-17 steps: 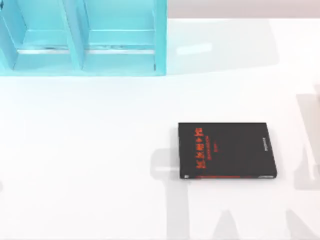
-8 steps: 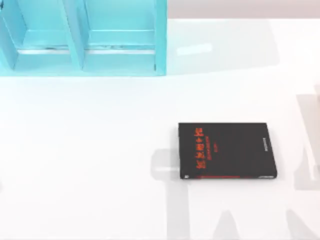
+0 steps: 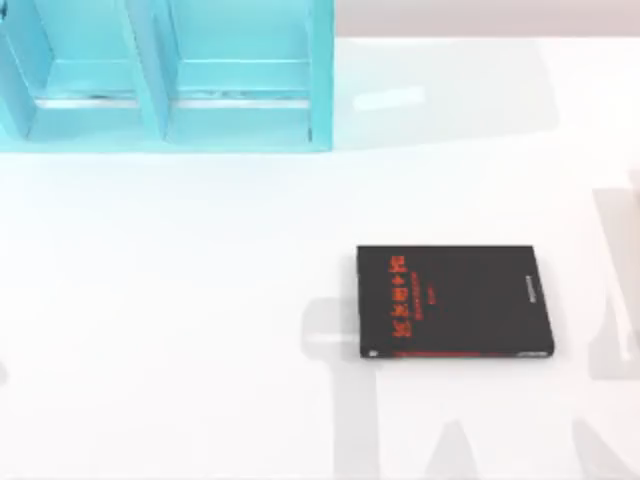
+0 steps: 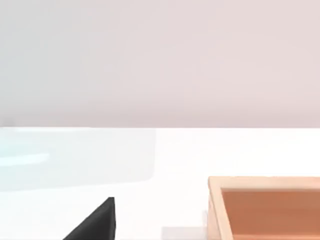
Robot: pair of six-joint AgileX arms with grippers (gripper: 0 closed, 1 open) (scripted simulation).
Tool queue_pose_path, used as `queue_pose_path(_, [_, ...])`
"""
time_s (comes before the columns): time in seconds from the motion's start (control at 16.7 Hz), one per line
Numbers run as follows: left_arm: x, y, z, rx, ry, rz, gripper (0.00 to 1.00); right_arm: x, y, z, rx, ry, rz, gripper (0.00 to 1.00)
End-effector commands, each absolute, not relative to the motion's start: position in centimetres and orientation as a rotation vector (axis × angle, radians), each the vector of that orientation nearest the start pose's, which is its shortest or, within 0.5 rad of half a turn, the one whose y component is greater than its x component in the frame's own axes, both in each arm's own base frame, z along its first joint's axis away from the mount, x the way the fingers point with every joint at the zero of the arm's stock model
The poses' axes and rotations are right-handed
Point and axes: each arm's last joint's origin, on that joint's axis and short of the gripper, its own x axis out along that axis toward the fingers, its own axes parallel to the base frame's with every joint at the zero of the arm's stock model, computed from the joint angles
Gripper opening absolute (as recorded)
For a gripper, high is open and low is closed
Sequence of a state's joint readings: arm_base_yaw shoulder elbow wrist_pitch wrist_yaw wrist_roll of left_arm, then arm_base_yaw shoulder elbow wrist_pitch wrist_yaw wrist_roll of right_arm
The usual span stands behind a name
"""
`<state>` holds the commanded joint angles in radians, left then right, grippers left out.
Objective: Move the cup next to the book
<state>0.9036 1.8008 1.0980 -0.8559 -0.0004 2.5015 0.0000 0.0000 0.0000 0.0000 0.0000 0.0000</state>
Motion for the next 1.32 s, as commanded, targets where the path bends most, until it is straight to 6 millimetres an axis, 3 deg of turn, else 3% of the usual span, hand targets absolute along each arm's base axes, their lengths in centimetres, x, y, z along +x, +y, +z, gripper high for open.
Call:
queue_pose_path(0.36, [19.1,24.6,18.6,1.225,1.197,-1.227,0.0,10.6,-0.1,16.0,0.0,0.0,0.0,1.0])
queue_pose_path(0.78, [19.5,24.4,18.6,1.207,1.202,-1.229,0.0,10.6,-0.1,16.0,0.0,0.0,0.0,1.0])
queue_pose_path(1.02, [22.0,22.5,17.7,1.084,1.248,-1.245,0.0,10.6,-0.1,16.0,0.0,0.0,0.0,1.0])
queue_pose_path(1.32, [27.1,17.5,16.1,0.837,1.42,-1.253,0.0,10.6,-0.1,16.0,0.0,0.0,0.0,1.0])
